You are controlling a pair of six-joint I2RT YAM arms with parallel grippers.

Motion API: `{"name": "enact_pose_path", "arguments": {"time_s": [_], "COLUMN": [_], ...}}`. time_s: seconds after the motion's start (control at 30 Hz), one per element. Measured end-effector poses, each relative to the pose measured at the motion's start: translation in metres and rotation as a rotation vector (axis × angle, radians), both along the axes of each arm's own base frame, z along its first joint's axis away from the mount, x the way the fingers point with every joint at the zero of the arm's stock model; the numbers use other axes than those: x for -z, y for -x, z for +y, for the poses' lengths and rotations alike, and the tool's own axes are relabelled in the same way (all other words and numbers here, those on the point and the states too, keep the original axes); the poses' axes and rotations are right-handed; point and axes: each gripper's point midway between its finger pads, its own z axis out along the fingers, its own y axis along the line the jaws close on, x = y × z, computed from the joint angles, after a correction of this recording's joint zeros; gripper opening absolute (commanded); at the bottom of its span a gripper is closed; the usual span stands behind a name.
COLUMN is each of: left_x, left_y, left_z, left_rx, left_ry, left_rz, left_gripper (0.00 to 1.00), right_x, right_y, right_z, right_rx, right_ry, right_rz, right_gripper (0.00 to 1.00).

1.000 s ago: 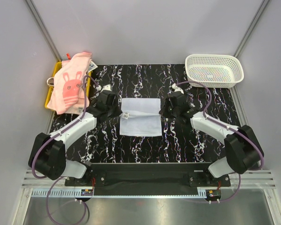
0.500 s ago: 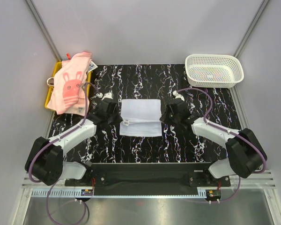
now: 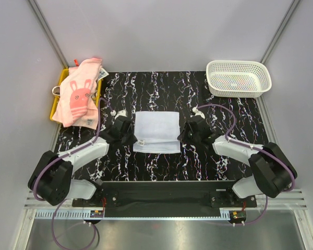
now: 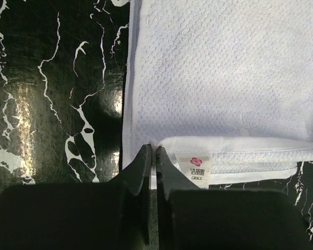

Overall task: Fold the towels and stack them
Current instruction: Fold the towel

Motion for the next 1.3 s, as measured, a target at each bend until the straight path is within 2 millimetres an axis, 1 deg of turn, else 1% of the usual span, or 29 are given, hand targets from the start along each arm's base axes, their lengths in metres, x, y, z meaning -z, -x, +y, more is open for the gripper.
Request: {"name": "enact_pose_path", "arguments": {"time_s": [0.07, 0.1, 0.13, 0.17, 0.2, 0.23, 0.33, 0.4, 0.47, 0.57, 0.63, 0.7, 0.77, 0.8, 0.83, 0.87, 0.97, 1.1, 1.17, 1.3], "left_x": [0.001, 0.002, 0.003, 0.003, 0.003, 0.002, -0.008, -0.023, -0.037, -0.055, -0.058, -0.053, -0.038, -0.029, -0.021, -0.013, 0.009, 0.036, 0.037, 0.039], "left_y": [0.001, 0.002, 0.003, 0.004, 0.006, 0.007, 0.012, 0.014, 0.011, 0.001, -0.008, -0.014, -0.014, -0.013, -0.010, -0.007, 0.011, 0.032, 0.032, 0.032], "left_z": [-0.002, -0.002, -0.003, -0.004, -0.006, -0.007, -0.006, -0.004, -0.004, -0.009, -0.014, -0.018, -0.018, -0.018, -0.018, -0.018, -0.012, -0.001, -0.002, -0.003], "left_rx": [0.001, 0.001, 0.005, 0.010, 0.013, 0.016, 0.020, 0.018, 0.017, 0.023, 0.030, 0.035, 0.041, 0.045, 0.048, 0.051, 0.058, 0.057, 0.051, 0.041], "left_ry": [0.003, 0.003, 0.003, 0.002, 0.003, 0.005, 0.011, 0.024, 0.035, 0.036, 0.029, 0.018, -0.008, -0.019, -0.027, -0.031, -0.050, -0.074, -0.056, -0.030], "left_rz": [0.001, 0.003, 0.005, 0.007, 0.009, 0.008, -0.006, -0.035, -0.067, -0.096, -0.100, -0.089, -0.052, -0.033, -0.017, -0.002, 0.047, 0.103, 0.091, 0.072], "left_gripper": [0.16, 0.21, 0.32, 0.37, 0.42, 0.44, 0.46, 0.46, 0.47, 0.46, 0.46, 0.42, 0.40, 0.39, 0.34, 0.33, 0.28, 0.26, 0.25, 0.24], "right_x": [0.003, 0.006, 0.008, 0.009, 0.010, 0.008, -0.009, -0.024, -0.036, -0.042, -0.037, -0.027, -0.010, -0.002, 0.006, 0.012, 0.026, 0.037, 0.041, 0.041], "right_y": [0.003, 0.005, 0.007, 0.009, 0.012, 0.015, 0.020, 0.020, 0.015, 0.002, -0.006, -0.008, -0.005, -0.001, 0.003, 0.009, 0.030, 0.049, 0.053, 0.052], "right_z": [0.000, 0.000, -0.001, -0.002, -0.003, -0.004, -0.008, -0.010, -0.011, -0.008, -0.003, -0.001, 0.000, 0.001, 0.003, 0.005, 0.011, 0.014, 0.014, 0.014], "right_rx": [0.000, 0.000, -0.004, -0.006, -0.006, -0.007, -0.012, -0.009, -0.001, 0.005, 0.002, -0.003, -0.010, -0.018, -0.027, -0.039, -0.076, -0.101, -0.104, -0.093], "right_ry": [-0.009, -0.009, -0.010, -0.009, -0.008, -0.012, -0.028, -0.036, -0.027, 0.001, 0.019, 0.039, 0.067, 0.080, 0.091, 0.098, 0.112, 0.121, 0.121, 0.119], "right_rz": [0.007, 0.015, 0.022, 0.026, 0.029, 0.031, 0.002, -0.032, -0.060, -0.070, -0.059, -0.036, 0.003, 0.022, 0.039, 0.053, 0.087, 0.114, 0.119, 0.116], "right_gripper": [0.28, 0.31, 0.35, 0.38, 0.43, 0.45, 0.46, 0.46, 0.46, 0.43, 0.40, 0.39, 0.35, 0.35, 0.35, 0.33, 0.32, 0.32, 0.32, 0.31]}}
